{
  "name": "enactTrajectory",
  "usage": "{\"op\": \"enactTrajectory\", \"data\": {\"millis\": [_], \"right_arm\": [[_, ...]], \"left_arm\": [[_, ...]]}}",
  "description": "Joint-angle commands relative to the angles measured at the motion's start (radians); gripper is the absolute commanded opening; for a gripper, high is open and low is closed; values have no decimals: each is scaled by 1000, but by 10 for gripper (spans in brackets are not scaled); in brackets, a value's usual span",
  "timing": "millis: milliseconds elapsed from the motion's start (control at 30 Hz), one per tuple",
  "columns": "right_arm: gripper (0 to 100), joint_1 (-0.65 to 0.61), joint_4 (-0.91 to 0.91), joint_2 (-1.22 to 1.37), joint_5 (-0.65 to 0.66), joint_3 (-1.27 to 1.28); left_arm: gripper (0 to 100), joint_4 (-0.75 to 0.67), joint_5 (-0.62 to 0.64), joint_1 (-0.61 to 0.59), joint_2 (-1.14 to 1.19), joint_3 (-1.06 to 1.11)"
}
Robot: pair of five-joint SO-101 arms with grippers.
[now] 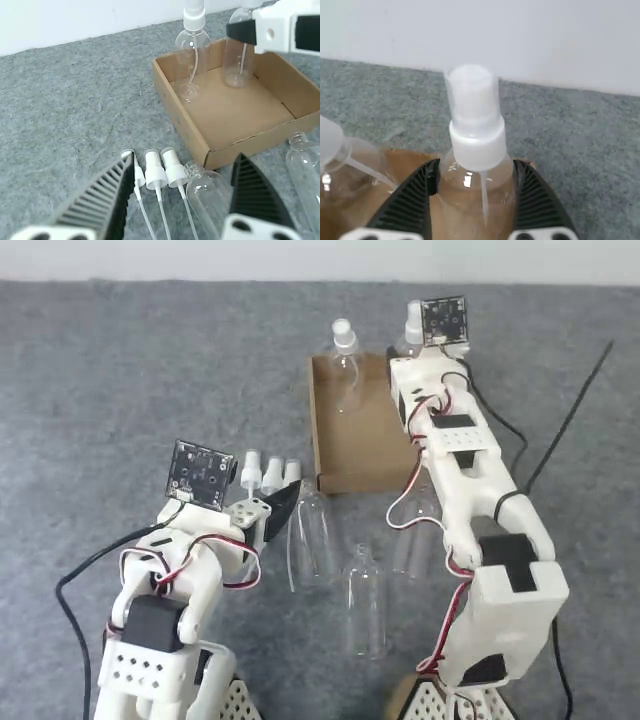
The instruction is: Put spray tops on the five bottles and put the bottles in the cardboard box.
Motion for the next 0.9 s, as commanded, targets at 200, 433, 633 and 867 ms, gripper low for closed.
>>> {"op": "enactTrajectory", "data": {"millis": [200,433,633,867], "right_arm": [[6,7,-25,36,6,-120],[6,-7,-25,53,6,-124],[7,-15,-22,50,8,-121],[7,-13,-21,48,14,-121]], "left_arm": [[287,-14,-6,2,5,-8],[287,-14,-6,2,5,-8],[287,-14,-6,2,5,-8],[287,-14,-6,2,5,-8]]}}
